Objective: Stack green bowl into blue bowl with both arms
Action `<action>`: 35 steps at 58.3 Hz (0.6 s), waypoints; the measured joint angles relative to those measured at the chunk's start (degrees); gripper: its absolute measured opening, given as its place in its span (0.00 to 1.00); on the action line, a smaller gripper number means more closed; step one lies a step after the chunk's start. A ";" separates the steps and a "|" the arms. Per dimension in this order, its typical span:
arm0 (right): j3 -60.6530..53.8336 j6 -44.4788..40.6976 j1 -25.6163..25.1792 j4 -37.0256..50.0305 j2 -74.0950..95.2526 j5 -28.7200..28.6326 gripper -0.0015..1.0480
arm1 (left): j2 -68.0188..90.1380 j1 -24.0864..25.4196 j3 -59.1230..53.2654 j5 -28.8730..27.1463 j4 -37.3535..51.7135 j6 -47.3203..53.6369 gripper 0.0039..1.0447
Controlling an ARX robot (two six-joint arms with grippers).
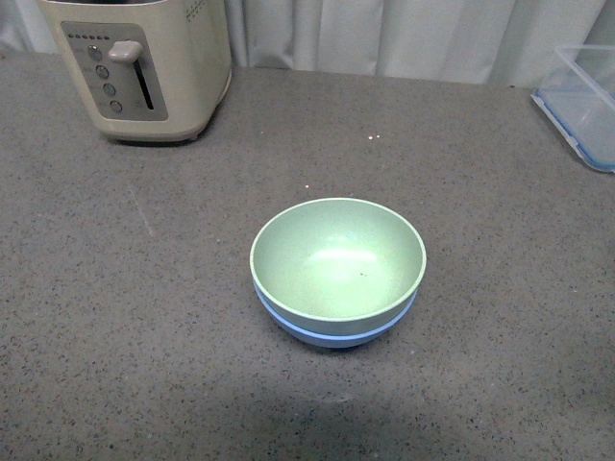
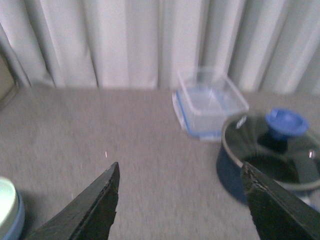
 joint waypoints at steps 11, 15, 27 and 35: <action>-2.10 0.02 0.00 -2.80 -5.81 -0.22 0.22 | 0.00 0.00 0.00 -0.02 0.00 0.02 0.94; -3.30 0.04 0.00 -2.05 -6.84 -0.22 0.11 | 0.00 0.00 0.00 0.00 0.00 0.02 0.94; -4.11 0.13 0.00 -6.12 -12.02 -0.22 0.01 | 0.00 0.00 0.00 -0.02 0.00 0.02 0.94; -4.11 0.13 0.00 -9.97 -16.13 -0.22 0.01 | 0.00 0.00 0.00 0.00 0.00 0.02 0.94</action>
